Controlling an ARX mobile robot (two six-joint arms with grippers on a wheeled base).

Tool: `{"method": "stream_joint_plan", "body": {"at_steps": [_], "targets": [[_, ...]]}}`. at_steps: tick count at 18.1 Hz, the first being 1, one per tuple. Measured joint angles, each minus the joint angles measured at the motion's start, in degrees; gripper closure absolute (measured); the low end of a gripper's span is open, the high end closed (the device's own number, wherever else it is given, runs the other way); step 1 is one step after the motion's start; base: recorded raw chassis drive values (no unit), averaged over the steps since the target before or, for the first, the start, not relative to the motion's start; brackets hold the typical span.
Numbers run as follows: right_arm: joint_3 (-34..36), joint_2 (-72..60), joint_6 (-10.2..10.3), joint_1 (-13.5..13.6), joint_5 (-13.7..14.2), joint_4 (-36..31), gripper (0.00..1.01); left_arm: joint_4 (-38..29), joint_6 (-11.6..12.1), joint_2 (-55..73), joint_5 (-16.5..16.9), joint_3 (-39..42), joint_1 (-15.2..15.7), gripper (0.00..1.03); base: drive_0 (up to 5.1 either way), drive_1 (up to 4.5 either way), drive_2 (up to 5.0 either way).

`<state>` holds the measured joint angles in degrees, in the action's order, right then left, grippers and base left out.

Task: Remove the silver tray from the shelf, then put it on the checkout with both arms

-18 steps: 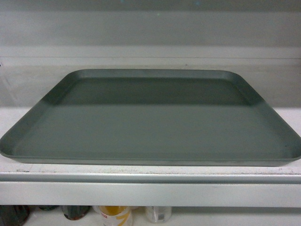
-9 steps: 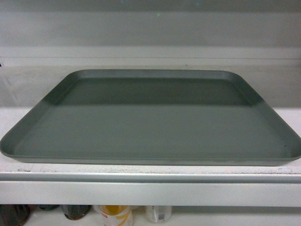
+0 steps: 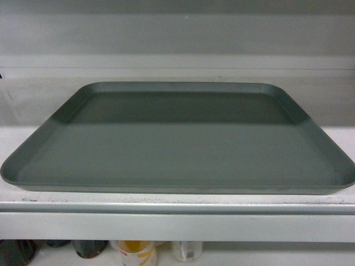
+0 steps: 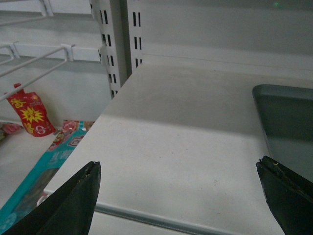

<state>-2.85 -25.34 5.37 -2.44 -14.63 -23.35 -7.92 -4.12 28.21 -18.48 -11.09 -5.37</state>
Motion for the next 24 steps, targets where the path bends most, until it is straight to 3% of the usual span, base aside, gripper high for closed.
{"method": "stream_joint_plan", "body": {"at_steps": [4, 6, 8, 11, 15, 19, 24], "targets": [[-2.7, -18.3, -2.5, 4.5, -0.2, -14.5, 0.03, -10.3, -0.1, 12.2, 9.2, -1.6, 3.9, 0.05, 0.0, 0.0, 0.0], [-5.6, -29.9, -3.6, 7.4, 1.5, -20.7, 0.03, -16.5, -0.2, 21.3, 12.8, -4.2, 2.8, 0.05, 0.0, 0.0, 0.0], [-8.9, -37.6, -3.7, 8.7, 2.8, -22.9, 0.03, -18.8, -0.2, 27.3, 14.0, -6.5, 0.9, 0.05, 0.0, 0.0, 0.0], [-13.3, -45.4, -3.2, 11.2, 5.9, -21.0, 0.03, -20.7, 0.3, 34.1, 14.0, -9.9, -1.4, 0.05, 0.0, 0.0, 0.0], [-19.3, -52.4, -1.3, 15.1, 12.2, -18.9, 0.03, -21.9, 3.0, 41.7, 14.0, -14.2, -3.1, 0.05, 0.0, 0.0, 0.0], [-24.9, -61.1, -0.8, 15.5, 18.4, -16.4, 0.03, -21.2, 4.6, 47.4, 14.0, -17.0, -3.1, 0.05, 0.0, 0.0, 0.0], [-31.4, -64.3, 0.7, 15.6, 20.3, -10.3, 0.03, -21.4, 4.6, 50.4, 14.1, -19.2, -3.3, 0.05, 0.0, 0.0, 0.0]]}}
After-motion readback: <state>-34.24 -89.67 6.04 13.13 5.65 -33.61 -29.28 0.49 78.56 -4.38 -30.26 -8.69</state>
